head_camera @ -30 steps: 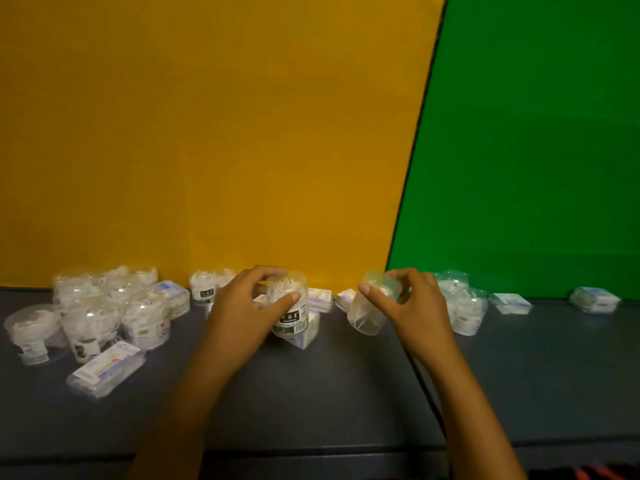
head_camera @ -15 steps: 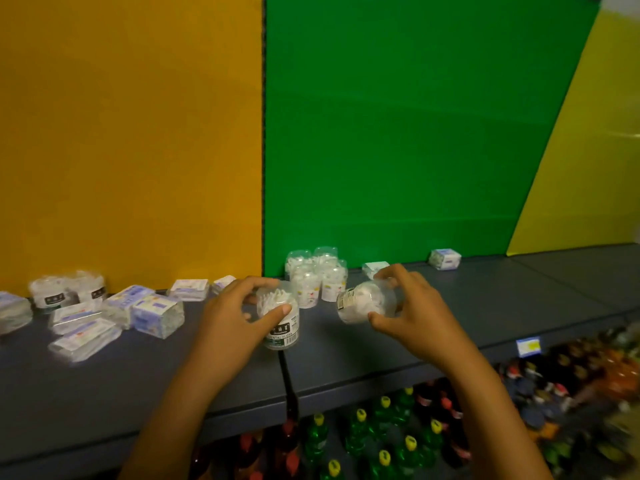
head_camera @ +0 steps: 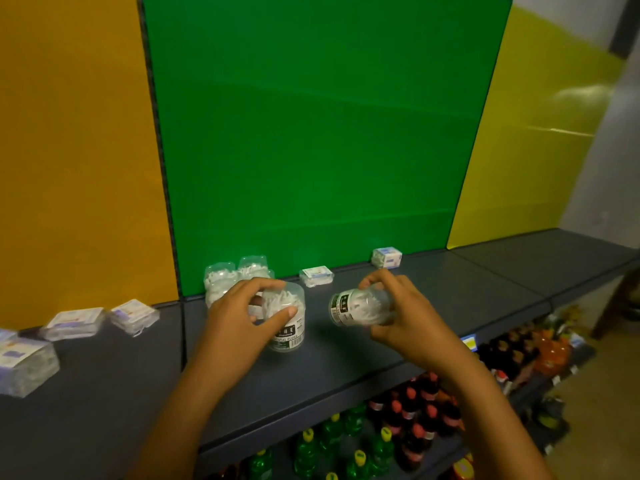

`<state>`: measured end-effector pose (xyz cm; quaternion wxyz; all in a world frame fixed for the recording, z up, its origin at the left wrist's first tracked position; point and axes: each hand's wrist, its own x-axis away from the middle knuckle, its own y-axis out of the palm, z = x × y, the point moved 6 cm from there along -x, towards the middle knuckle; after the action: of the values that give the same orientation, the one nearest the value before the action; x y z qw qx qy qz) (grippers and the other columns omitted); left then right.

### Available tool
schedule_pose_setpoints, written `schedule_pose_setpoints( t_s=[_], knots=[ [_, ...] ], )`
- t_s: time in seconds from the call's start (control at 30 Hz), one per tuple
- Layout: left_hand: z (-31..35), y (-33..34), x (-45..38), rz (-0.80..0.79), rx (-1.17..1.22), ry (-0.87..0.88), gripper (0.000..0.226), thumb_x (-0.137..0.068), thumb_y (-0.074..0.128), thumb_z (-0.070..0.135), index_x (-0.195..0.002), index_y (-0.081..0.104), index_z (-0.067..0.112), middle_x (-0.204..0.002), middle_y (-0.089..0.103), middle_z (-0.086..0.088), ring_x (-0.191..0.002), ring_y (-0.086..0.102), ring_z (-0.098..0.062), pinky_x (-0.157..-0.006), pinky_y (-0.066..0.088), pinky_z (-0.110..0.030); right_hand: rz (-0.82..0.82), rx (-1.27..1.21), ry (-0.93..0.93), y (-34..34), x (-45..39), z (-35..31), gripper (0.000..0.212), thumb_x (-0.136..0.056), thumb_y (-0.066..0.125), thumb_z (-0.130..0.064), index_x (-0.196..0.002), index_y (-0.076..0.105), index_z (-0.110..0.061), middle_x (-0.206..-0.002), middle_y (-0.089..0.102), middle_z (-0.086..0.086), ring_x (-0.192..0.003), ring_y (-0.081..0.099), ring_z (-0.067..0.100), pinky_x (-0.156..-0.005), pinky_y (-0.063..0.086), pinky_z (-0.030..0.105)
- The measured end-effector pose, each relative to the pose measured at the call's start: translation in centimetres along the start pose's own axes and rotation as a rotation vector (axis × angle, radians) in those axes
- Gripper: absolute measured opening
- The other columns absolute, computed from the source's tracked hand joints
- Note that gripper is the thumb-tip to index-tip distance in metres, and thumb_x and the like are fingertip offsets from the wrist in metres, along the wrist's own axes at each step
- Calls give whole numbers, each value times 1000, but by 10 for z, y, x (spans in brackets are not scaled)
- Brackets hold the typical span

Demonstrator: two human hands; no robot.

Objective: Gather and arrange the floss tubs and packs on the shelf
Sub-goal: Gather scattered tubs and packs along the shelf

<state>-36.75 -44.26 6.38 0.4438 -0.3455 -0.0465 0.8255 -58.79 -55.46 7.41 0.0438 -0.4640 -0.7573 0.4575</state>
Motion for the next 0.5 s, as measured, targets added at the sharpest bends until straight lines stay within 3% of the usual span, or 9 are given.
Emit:
schedule_pose_setpoints(
  t_s=[0.1,0.17,0.23,0.3,0.4,0.5],
  knots=[
    [-6,34,-23,-25,6,2,31,-76,76,32,-104,65,36,-108,62,19,-94,58,2,-75,53,-23,64,-1,-3,-8,-13,26,40,-77,78,-21,-102,51,-38,-108,47,-8,-85,54,3,-64,40,7],
    [-10,57,-41,-39,20,-1,31,-76,76,32,-104,64,37,-107,62,18,-93,58,3,-76,54,-26,106,-7,0,-16,-24,46,33,-80,77,-29,-100,52,-36,-105,48,-11,-85,55,6,-68,42,13],
    [-12,80,-58,-52,38,-5,32,-76,77,31,-105,64,36,-109,63,17,-94,59,3,-76,55,-27,132,-7,3,-25,-39,64,27,-82,75,-30,-97,53,-35,-103,49,-10,-86,55,7,-70,43,17],
    [-14,100,-75,-56,47,-7,31,-77,77,29,-104,64,36,-109,63,17,-93,60,2,-75,55,-26,149,-14,-4,-34,-53,80,24,-83,74,-26,-96,55,-34,-102,49,-11,-86,54,5,-69,41,13],
    [-18,125,-100,-47,66,-14,30,-76,78,27,-102,65,35,-108,63,15,-91,60,1,-73,55,-22,163,-20,1,-44,-73,105,30,-81,76,-24,-100,55,-33,-105,50,-10,-88,54,1,-69,41,9],
    [-23,155,-126,-35,68,-9,30,-75,79,26,-102,66,33,-107,64,13,-91,61,-2,-73,55,-23,175,-14,29,-55,-95,138,43,-77,79,-25,-109,51,-31,-113,51,-10,-100,54,1,-79,45,16]
  ],
)
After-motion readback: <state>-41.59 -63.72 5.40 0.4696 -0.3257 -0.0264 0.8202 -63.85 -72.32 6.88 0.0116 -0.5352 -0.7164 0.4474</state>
